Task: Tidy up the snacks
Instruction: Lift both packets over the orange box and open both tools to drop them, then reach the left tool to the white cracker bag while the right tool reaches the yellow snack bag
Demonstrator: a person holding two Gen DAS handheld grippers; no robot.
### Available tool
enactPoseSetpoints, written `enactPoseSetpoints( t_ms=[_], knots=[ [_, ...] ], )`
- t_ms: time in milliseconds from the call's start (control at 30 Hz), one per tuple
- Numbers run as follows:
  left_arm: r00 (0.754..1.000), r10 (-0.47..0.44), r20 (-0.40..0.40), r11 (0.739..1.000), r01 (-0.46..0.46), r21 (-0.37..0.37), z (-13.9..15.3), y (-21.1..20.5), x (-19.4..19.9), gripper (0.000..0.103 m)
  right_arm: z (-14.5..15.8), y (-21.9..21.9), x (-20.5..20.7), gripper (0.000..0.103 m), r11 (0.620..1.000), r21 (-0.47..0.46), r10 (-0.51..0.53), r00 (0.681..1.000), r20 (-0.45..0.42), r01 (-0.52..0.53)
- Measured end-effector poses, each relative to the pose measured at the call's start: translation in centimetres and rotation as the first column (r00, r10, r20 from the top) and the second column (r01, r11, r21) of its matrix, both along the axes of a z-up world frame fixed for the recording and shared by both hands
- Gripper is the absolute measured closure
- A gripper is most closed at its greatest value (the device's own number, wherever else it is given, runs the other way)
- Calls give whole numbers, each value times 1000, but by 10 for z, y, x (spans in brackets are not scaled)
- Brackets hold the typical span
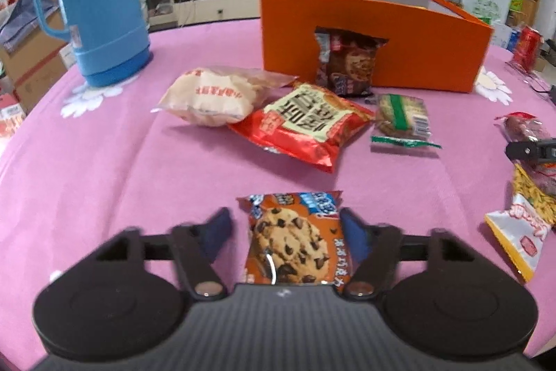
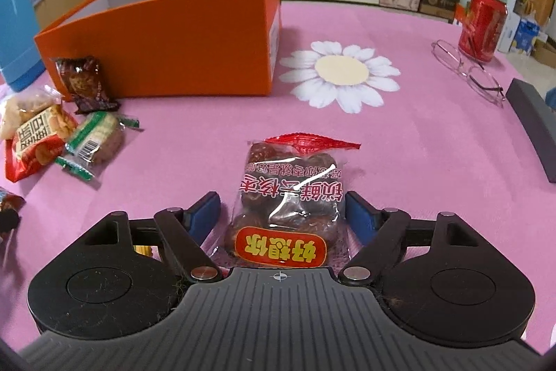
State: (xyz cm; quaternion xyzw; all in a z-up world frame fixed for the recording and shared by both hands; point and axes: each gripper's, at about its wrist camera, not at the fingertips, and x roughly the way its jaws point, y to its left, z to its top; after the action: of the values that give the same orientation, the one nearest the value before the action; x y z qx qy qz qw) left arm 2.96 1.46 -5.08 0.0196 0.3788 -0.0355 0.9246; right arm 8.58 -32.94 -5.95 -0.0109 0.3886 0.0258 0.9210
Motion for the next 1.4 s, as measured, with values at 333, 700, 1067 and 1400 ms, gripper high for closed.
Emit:
enactPoseSetpoints(
  t_ms=[333,700,1067,1400],
  knots=[
    [994,10,113,984,10,-178,71,13,11,54,53,-28,-28,64,973,231,-47,982,183,3],
    [963,-2,269,975,62,-212,123,-49,172,54,119,36,111,65,972,199,40,927,374,-123],
    [965,26,262,972,37,-233,111,-59,193,29,93,36,164,25,935,342,-26,948,317,-89],
    [978,-80,194,980,112,-163,108,-50,108,23,108,-3,77,10,931,358,-45,951,306,-71]
  ],
)
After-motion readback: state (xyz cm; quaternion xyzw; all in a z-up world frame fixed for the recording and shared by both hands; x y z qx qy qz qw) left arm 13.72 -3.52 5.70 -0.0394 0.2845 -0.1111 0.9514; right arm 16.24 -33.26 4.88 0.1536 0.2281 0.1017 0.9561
